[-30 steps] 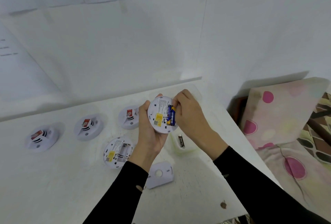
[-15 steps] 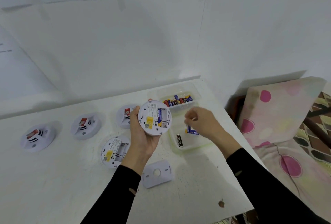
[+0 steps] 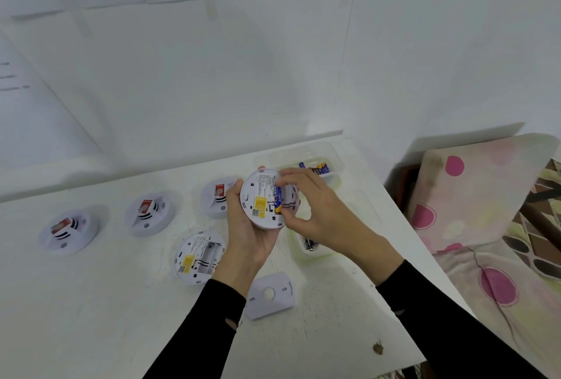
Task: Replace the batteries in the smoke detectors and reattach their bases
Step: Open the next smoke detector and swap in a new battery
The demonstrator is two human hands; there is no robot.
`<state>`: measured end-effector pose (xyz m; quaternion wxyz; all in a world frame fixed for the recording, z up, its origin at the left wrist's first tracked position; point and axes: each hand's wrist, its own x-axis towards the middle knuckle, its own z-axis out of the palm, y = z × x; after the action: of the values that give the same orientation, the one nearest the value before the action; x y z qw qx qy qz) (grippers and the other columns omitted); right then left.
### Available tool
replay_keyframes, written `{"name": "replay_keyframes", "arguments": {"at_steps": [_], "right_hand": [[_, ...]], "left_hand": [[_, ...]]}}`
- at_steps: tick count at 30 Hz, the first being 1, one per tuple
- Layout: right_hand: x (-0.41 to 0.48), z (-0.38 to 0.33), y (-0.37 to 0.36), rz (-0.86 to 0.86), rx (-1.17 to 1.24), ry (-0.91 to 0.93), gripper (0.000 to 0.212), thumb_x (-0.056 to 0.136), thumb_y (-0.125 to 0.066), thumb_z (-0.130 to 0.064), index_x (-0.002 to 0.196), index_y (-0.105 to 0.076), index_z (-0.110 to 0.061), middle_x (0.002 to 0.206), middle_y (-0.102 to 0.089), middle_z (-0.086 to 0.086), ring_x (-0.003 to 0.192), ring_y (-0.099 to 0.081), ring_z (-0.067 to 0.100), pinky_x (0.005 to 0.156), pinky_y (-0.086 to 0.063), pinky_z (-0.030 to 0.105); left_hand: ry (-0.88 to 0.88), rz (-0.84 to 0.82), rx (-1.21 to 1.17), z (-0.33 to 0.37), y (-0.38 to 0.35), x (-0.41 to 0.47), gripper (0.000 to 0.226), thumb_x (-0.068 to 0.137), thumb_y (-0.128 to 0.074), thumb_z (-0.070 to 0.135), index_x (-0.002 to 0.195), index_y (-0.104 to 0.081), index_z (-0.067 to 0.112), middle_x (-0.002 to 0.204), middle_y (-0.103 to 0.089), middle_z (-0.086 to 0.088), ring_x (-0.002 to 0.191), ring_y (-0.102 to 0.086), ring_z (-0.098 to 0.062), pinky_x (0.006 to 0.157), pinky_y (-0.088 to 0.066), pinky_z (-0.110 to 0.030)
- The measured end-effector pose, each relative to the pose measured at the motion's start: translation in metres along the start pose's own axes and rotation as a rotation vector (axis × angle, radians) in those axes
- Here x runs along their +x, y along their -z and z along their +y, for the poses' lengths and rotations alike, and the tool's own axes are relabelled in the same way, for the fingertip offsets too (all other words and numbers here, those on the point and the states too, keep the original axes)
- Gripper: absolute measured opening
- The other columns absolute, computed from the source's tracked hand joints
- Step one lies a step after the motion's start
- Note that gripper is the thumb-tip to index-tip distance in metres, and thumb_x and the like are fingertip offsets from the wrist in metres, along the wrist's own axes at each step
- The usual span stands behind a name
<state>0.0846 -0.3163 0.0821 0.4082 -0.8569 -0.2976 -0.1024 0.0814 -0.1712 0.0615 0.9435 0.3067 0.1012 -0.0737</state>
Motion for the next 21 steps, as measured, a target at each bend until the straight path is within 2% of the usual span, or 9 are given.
{"name": "replay_keyframes", "arguments": {"at_steps": [3, 5, 8, 11, 14, 17, 19, 21], "right_hand": [[0.000, -0.002, 0.002, -0.016, -0.017, 0.001, 0.045, 0.079, -0.067, -0.010, 0.120, -0.050, -0.016, 0.128, -0.050, -0.003, 0.120, -0.045, 0.013, 0.101, -0.037, 0.019], [0.001, -0.003, 0.002, -0.021, -0.059, 0.015, 0.045, 0.077, -0.066, -0.011, 0.118, -0.048, -0.016, 0.127, -0.049, -0.002, 0.117, -0.045, 0.016, 0.099, -0.040, 0.024], [0.002, -0.003, -0.001, 0.001, -0.109, 0.035, 0.045, 0.073, -0.067, -0.013, 0.114, -0.048, -0.013, 0.123, -0.048, 0.002, 0.111, -0.045, 0.020, 0.095, -0.042, 0.030], [0.002, -0.003, -0.003, 0.048, -0.141, 0.070, 0.045, 0.070, -0.067, -0.012, 0.112, -0.049, -0.012, 0.121, -0.051, 0.007, 0.108, -0.048, 0.024, 0.093, -0.043, 0.034], [-0.002, 0.000, -0.005, 0.038, -0.139, 0.063, 0.042, 0.075, -0.057, -0.016, 0.117, -0.053, -0.016, 0.128, -0.052, 0.006, 0.115, -0.049, 0.025, 0.098, -0.044, 0.036], [-0.009, 0.010, -0.006, -0.035, -0.155, 0.139, 0.043, 0.086, -0.048, -0.017, 0.126, -0.061, -0.020, 0.143, -0.047, 0.006, 0.133, -0.041, 0.023, 0.108, -0.037, 0.029], [-0.015, 0.017, -0.008, -0.077, -0.179, 0.229, 0.039, 0.093, -0.046, -0.012, 0.129, -0.062, -0.016, 0.149, -0.043, 0.006, 0.142, -0.033, 0.022, 0.114, -0.032, 0.032], [-0.020, 0.022, -0.008, -0.092, -0.196, 0.300, 0.038, 0.096, -0.046, -0.005, 0.132, -0.059, -0.011, 0.148, -0.045, 0.007, 0.142, -0.033, 0.020, 0.115, -0.033, 0.037]], "left_hand": [[0.009, -0.007, 0.012, 0.001, 0.000, -0.002, 0.047, 0.100, -0.033, 0.048, 0.118, -0.065, 0.018, 0.105, -0.072, -0.009, 0.093, -0.067, -0.023, 0.088, -0.046, -0.042], [0.007, -0.007, 0.026, 0.001, -0.001, -0.003, 0.047, 0.100, -0.034, 0.048, 0.118, -0.065, 0.017, 0.103, -0.072, -0.008, 0.091, -0.068, -0.022, 0.086, -0.047, -0.040], [0.003, -0.018, 0.053, 0.002, -0.002, -0.004, 0.047, 0.099, -0.036, 0.047, 0.124, -0.060, 0.016, 0.103, -0.072, -0.008, 0.089, -0.070, -0.020, 0.079, -0.056, -0.036], [0.007, -0.012, 0.066, 0.001, -0.003, -0.003, 0.048, 0.101, -0.034, 0.046, 0.118, -0.062, 0.013, 0.099, -0.072, -0.010, 0.086, -0.070, -0.020, 0.074, -0.059, -0.034], [0.017, 0.017, 0.063, 0.000, -0.001, -0.002, 0.050, 0.100, -0.035, 0.048, 0.109, -0.068, 0.011, 0.096, -0.071, -0.011, 0.083, -0.069, -0.022, 0.073, -0.058, -0.035], [0.041, 0.042, 0.035, 0.001, 0.002, -0.002, 0.054, 0.098, -0.035, 0.051, 0.109, -0.069, 0.010, 0.098, -0.072, -0.014, 0.082, -0.071, -0.024, 0.067, -0.060, -0.035], [0.049, 0.056, 0.021, 0.002, 0.004, -0.002, 0.054, 0.098, -0.036, 0.051, 0.109, -0.069, 0.010, 0.100, -0.072, -0.015, 0.084, -0.071, -0.024, 0.068, -0.059, -0.034], [0.051, 0.063, 0.017, 0.003, 0.006, -0.001, 0.055, 0.096, -0.036, 0.051, 0.111, -0.068, 0.008, 0.100, -0.071, -0.016, 0.085, -0.070, -0.024, 0.069, -0.059, -0.032]]}}
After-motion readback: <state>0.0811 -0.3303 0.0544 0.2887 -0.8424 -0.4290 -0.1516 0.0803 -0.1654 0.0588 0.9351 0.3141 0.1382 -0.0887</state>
